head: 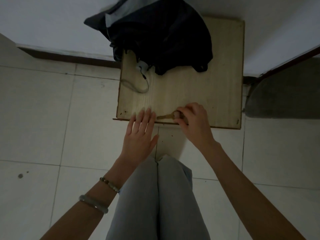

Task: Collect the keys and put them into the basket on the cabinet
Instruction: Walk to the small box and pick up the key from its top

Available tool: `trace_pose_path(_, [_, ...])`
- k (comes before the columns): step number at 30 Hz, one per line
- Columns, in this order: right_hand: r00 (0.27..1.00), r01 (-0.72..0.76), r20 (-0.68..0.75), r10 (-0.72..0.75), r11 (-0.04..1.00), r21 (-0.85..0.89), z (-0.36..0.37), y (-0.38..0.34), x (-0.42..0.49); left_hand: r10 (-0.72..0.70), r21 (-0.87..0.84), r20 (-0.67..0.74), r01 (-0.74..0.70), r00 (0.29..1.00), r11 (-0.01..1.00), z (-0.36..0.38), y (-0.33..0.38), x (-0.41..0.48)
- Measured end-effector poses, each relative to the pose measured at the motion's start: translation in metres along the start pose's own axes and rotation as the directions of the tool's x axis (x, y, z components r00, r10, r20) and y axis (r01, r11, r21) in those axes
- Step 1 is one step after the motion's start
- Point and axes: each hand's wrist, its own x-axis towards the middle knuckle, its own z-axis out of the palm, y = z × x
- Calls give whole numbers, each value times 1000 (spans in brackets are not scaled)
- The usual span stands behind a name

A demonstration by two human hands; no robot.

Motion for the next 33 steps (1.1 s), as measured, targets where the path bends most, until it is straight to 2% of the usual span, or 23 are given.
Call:
trace_pose_path(3, [1000, -20, 17, 18, 997, 69, -2, -3, 2, -7, 8, 16, 7, 1000, 1000, -1, -1, -1])
trace_pose_path(7, [990, -65, 133, 47, 989, 132, -14, -15, 1, -21, 25, 120, 18, 993, 1000, -20, 3, 3])
trace_pose_path(11, [985, -115, 151, 83, 969, 217, -47, -42, -11, -75, 42, 200, 68, 977, 997, -67, 9, 0])
trace_pose_path(13, [975, -186, 178, 136, 935, 301, -73, -59, -15, -80, 40, 203, 73, 976, 996, -96, 13, -6])
trace_pose_path(17, [951, -291, 235, 202, 843, 453, -134, -104, -16, -127, 24, 138, 125, 982, 992, -172, 19, -22])
trace_pose_path(24, [966, -251, 210, 153, 760, 600, -243, -198, -12, -313, -40, -8, 313, 950, 949, -309, 26, -64])
trace_pose_path(28, [979, -194, 184, 92, 708, 679, -286, -246, -8, -410, -33, -93, 409, 907, 912, -367, 31, -87])
trace_pose_path(33, [972, -131, 225, -71, 632, 764, -315, -297, -11, -549, -22, -177, 555, 817, 832, -412, 38, -112])
